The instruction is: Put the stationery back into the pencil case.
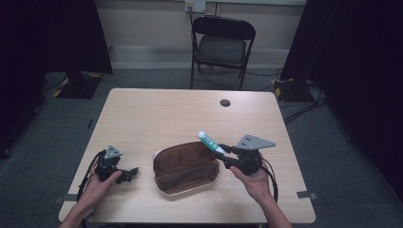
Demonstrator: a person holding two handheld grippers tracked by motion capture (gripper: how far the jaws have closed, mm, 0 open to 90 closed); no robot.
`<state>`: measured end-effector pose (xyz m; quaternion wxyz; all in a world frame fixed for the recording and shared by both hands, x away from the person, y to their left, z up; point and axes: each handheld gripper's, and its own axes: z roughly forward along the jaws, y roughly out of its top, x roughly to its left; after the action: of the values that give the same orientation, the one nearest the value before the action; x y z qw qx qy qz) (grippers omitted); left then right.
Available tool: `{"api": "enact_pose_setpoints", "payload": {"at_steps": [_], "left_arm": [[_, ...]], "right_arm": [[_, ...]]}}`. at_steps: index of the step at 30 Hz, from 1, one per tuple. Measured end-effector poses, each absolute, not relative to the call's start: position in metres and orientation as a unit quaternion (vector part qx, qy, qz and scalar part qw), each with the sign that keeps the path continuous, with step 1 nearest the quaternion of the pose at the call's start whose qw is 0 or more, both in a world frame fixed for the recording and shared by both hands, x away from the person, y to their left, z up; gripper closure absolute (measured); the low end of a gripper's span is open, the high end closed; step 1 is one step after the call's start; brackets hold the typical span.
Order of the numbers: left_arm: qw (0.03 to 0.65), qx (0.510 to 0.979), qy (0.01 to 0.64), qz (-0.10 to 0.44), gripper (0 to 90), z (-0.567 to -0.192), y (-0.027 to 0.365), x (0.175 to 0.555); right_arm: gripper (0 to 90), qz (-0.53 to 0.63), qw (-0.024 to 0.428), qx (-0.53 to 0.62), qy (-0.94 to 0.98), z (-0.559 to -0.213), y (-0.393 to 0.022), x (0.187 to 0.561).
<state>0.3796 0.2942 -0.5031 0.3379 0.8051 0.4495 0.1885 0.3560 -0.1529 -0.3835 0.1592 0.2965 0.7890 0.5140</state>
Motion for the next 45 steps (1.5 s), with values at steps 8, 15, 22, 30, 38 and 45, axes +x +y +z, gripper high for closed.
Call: {"api": "enact_pose_setpoints", "payload": {"at_steps": [8,15,22,30,38,45], "left_arm": [[0.338,0.805,0.45,0.189,0.0,-0.503,0.294,0.38],[0.338,0.805,0.449,0.189,0.0,-0.503,0.294,0.38],[0.338,0.805,0.45,0.188,0.0,-0.503,0.294,0.38],[0.338,0.805,0.449,0.188,0.0,-0.503,0.294,0.38],[0.338,0.805,0.449,0.189,0.0,-0.503,0.294,0.38],[0.338,0.805,0.449,0.189,0.0,-0.503,0.294,0.38]], "right_arm": [[65.6,0.511,0.143,0.269,0.803,-0.385,-0.129,0.35],[65.6,0.508,0.127,0.247,0.815,-0.39,-0.112,0.344],[65.6,0.495,0.111,0.235,0.829,-0.402,-0.096,0.344],[65.5,0.472,0.09,0.219,0.849,-0.417,-0.075,0.344],[65.4,0.44,0.086,0.227,0.865,-0.435,-0.066,0.351],[65.2,0.44,0.085,0.237,0.862,-0.44,-0.064,0.357]]}}
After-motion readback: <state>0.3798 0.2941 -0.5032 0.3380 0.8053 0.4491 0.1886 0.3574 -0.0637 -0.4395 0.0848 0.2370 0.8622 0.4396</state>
